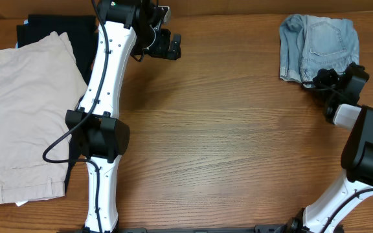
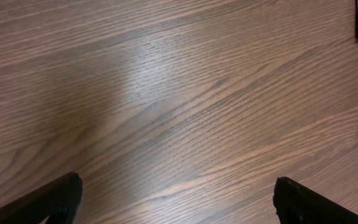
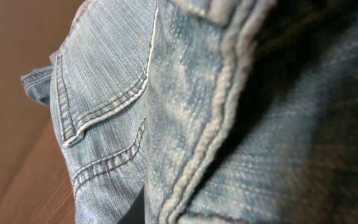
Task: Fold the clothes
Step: 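Place the shorts at the far right corner and release the right gripper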
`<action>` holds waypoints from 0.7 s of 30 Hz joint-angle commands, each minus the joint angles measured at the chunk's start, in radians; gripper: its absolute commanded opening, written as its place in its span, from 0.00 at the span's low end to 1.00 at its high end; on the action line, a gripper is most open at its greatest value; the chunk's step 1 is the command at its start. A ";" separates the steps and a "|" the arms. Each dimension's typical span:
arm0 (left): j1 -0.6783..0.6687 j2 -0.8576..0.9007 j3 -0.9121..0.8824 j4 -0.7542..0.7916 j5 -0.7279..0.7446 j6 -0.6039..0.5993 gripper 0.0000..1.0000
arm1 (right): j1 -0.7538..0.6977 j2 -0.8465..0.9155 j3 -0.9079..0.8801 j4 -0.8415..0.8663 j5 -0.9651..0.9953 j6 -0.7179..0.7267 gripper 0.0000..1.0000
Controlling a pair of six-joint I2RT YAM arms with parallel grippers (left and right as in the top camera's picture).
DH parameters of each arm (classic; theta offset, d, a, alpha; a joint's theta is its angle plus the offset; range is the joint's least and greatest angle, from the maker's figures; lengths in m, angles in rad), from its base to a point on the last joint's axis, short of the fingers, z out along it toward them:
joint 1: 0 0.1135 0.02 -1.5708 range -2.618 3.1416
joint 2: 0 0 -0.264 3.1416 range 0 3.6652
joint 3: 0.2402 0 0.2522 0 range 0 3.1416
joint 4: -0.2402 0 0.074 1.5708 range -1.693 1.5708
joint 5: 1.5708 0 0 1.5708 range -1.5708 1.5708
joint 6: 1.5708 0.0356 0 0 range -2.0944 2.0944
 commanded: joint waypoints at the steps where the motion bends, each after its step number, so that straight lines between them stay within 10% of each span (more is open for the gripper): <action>1: 0.003 -0.027 0.021 0.011 -0.006 0.011 1.00 | 0.001 0.026 0.045 -0.018 -0.037 -0.113 0.04; 21: 0.002 -0.023 0.021 0.049 -0.005 0.010 0.99 | -0.066 0.057 0.164 0.027 -0.030 -0.187 0.04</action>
